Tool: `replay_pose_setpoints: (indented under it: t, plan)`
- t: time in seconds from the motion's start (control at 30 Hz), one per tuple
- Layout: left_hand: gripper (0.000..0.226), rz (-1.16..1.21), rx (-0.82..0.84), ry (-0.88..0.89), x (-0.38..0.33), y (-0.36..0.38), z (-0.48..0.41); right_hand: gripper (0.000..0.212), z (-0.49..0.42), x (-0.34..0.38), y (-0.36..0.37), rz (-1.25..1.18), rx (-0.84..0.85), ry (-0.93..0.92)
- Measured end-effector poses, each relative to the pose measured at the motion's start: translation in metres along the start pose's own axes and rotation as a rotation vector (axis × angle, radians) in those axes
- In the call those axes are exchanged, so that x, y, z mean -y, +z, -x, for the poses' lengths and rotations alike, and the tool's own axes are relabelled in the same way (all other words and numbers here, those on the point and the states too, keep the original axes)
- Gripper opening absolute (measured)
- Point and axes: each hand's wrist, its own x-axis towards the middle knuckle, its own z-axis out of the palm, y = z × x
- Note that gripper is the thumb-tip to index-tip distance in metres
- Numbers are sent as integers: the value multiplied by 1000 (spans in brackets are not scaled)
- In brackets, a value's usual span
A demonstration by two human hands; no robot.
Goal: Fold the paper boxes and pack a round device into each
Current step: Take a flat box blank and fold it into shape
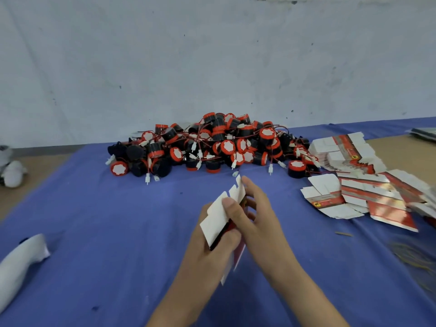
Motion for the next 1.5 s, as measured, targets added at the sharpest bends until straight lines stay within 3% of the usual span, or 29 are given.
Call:
replay_pose_setpoints:
  t: [0.07,0.4,0.63,0.83,1.07,1.3,1.5]
  plan:
    - [40,29,-17,17,0,-1,1,41,1,0,1,-25,11,-12]
    - [31,11,-64,116,-9,0,0,66,8,-1,5,-71,53,-61]
    - [27,62,-49,72,-7,-2,0,60,9,-5,6,-28,13,-98]
    - [43,114,-213,34,-13,-13,-2,53,21,4,14,-12,74,-168]
    - [77,133,-195,24,-9,-15,-1,60,30,0,25,175,119,-201]
    - [79,97,-176,12,-8,-16,3,40,26,2,28,240,2,-289]
    - [84,91,-179,1,-6,-16,3,42,26,3,26,275,1,-307]
